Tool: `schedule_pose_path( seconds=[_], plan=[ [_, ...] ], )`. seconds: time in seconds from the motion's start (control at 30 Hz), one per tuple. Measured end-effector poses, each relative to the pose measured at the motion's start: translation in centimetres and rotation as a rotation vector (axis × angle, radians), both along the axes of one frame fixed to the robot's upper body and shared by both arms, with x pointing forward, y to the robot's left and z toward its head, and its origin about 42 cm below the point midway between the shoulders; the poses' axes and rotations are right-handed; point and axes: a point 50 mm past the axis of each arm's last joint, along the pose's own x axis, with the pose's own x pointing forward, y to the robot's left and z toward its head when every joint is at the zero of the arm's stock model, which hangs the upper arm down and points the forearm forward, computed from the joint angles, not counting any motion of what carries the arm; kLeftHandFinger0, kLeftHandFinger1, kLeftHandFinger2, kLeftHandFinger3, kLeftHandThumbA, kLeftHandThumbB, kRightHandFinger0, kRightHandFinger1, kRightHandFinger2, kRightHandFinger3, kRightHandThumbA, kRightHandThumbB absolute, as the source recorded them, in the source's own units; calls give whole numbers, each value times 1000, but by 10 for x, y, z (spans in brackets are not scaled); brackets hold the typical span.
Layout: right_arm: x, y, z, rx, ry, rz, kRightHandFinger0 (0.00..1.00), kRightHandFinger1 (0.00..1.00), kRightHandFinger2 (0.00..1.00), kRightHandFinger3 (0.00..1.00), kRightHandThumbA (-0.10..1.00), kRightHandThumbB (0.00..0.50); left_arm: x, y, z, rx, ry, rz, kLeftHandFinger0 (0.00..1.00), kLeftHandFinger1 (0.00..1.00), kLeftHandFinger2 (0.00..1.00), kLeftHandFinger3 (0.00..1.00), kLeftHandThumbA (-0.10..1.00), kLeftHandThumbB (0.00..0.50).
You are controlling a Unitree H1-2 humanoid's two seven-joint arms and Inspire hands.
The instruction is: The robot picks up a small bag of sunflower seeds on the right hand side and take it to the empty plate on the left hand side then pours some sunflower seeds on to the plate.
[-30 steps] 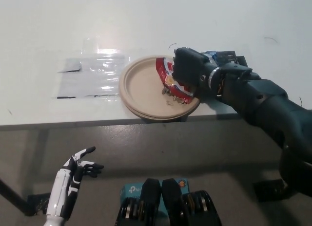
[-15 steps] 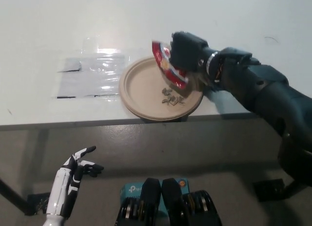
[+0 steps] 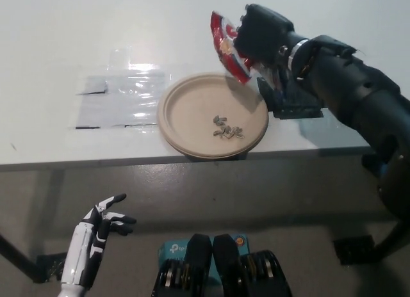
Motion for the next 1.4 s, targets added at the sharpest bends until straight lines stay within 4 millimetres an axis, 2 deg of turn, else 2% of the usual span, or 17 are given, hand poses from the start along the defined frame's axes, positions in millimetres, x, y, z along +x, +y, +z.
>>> schedule_pose_path(
  seconds=[0.07,0.17,0.27,0.33,0.4,0.67,0.77,0.9,0.97,1.07,1.13,1.2,1.23,1.3,1.33,1.37,1.4],
  plan=[
    [-1,-7,-4,32,4,1,0,0,39,288,-100,364,-2,0,-2,0,6,2,434,419,466,746,1000,0],
    [-2,-18,-13,55,25,-10,0,0,0,175,-100,361,-5,1,-3,-2,12,4,393,412,460,727,1000,0],
    [-3,-31,-22,66,37,-21,0,0,10,229,-100,336,-5,2,-4,-4,11,7,378,413,464,712,1000,0],
    [-3,-39,-24,66,34,-24,0,5,69,376,-100,322,-5,2,-4,-4,9,8,377,411,464,710,1000,0],
    [-3,-48,-24,55,33,-36,0,0,47,404,-100,348,-6,2,-4,-5,9,9,387,411,464,714,1000,6],
    [-1,-75,-23,26,33,-76,0,0,0,177,-100,346,-11,3,-10,-11,26,16,380,415,462,709,1000,0],
    [-2,-80,-26,11,37,-85,0,0,0,293,-100,383,-13,2,-12,-14,31,18,373,404,453,701,1000,0],
    [-2,-81,-27,6,39,-88,0,0,5,323,-100,351,-13,1,-12,-15,27,17,397,396,448,704,1000,0],
    [-2,-82,-28,4,39,-90,0,0,0,161,-92,374,-13,1,-12,-15,27,17,395,401,452,715,1000,8],
    [-3,-82,-33,7,42,-88,0,0,8,91,-80,299,-13,1,-12,-16,27,17,373,406,453,711,1000,2],
    [-5,-81,-40,9,51,-86,0,0,16,69,-74,318,-13,0,-12,-18,27,17,371,407,454,709,1000,0],
    [-7,-79,-49,12,66,-84,0,1,40,91,10,310,-13,-1,-12,-20,27,17,383,413,459,712,1000,1],
    [-9,-76,-53,16,75,-84,0,7,56,115,112,356,-13,-1,-12,-21,27,17,384,413,459,713,1000,0],
    [-11,-71,-61,31,89,-82,0,20,127,285,154,392,-13,-1,-12,-21,27,17,386,414,464,715,1000,0],
    [-13,-67,-67,48,99,-86,270,450,625,761,234,350,-13,-1,-12,-21,27,17,387,413,464,716,1000,0],
    [-13,-63,-70,60,107,-95,716,930,1000,1000,202,357,-13,-1,-12,-20,27,17,382,404,461,713,1000,0],
    [-14,-60,-72,73,116,-108,1000,1000,1000,1000,251,409,-13,-1,-12,-20,27,17,381,403,460,713,1000,0]
  ],
)
